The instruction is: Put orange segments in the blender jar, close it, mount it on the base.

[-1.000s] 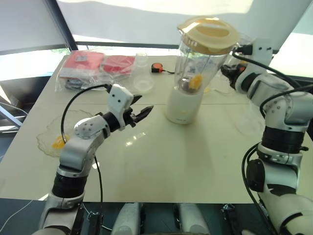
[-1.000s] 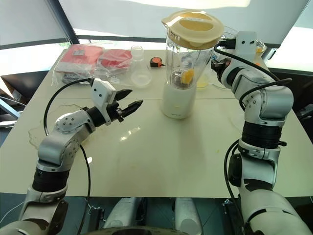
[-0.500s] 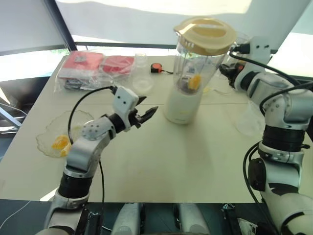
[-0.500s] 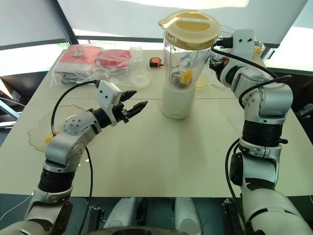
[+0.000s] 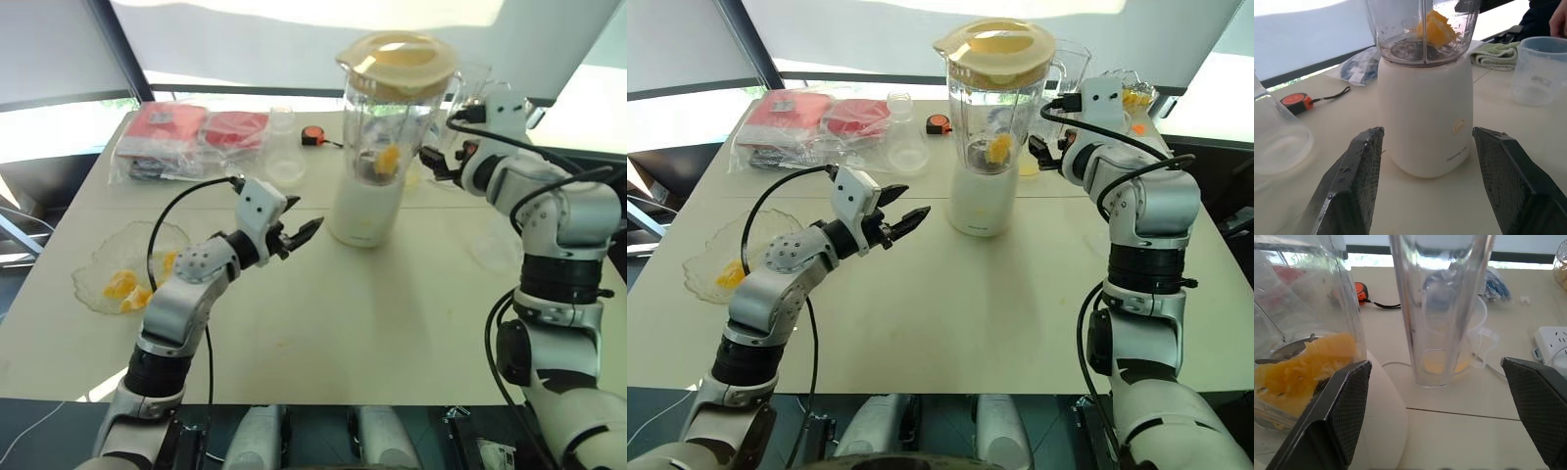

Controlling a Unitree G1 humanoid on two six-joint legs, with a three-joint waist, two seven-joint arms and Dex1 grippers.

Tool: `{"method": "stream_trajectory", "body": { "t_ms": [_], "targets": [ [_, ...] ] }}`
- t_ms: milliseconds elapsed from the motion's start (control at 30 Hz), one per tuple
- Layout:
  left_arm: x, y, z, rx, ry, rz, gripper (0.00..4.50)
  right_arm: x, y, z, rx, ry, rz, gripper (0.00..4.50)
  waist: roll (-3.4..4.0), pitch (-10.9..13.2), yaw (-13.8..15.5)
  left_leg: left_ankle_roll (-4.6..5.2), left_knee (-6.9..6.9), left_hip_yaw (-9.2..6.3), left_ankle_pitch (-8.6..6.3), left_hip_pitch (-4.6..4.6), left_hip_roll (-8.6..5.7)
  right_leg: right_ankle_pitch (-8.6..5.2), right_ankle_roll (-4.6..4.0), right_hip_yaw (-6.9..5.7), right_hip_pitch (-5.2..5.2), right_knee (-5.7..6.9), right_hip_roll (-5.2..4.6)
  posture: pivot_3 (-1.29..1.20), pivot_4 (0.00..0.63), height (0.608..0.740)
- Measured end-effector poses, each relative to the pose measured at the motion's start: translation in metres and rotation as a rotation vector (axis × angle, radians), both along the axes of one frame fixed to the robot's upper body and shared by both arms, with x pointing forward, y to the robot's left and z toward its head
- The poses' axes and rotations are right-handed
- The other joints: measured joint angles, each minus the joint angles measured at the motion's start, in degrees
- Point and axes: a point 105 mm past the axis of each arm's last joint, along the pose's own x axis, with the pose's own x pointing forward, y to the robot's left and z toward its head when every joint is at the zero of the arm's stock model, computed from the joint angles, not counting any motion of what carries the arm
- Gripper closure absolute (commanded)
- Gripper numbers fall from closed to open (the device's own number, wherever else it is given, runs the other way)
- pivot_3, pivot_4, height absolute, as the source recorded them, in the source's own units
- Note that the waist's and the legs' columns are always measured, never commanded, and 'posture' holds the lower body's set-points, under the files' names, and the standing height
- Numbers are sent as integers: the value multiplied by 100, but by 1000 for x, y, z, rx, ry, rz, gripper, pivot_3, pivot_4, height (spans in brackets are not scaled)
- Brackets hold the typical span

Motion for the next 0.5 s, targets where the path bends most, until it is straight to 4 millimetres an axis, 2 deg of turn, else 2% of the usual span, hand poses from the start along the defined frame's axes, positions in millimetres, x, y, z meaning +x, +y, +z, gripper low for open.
{"method": "stream_trajectory", "body": {
  "t_ms": [133,267,400,500],
  "targets": [
    [0,1,0,7,0,-1,1510,-9,1,-13,-13,32,1,31,0,0,6,0,0,-1,0,-1,0,0,0,0,0,0,0,0,150,740],
    [0,3,-2,11,4,2,1510,-21,6,-39,-15,97,1,31,0,0,6,0,1,-1,0,0,-1,1,1,0,0,0,-1,0,150,740],
    [-1,4,-4,10,11,2,1510,-28,13,-45,-13,102,5,31,0,0,-2,-1,1,-3,1,1,0,2,0,0,0,3,2,0,150,740],
    [0,4,-4,11,15,-1,1510,-27,12,-42,-37,78,-5,31,0,0,1,-2,2,-2,2,2,-1,3,-1,0,1,3,2,0,150,740]
  ]
}}
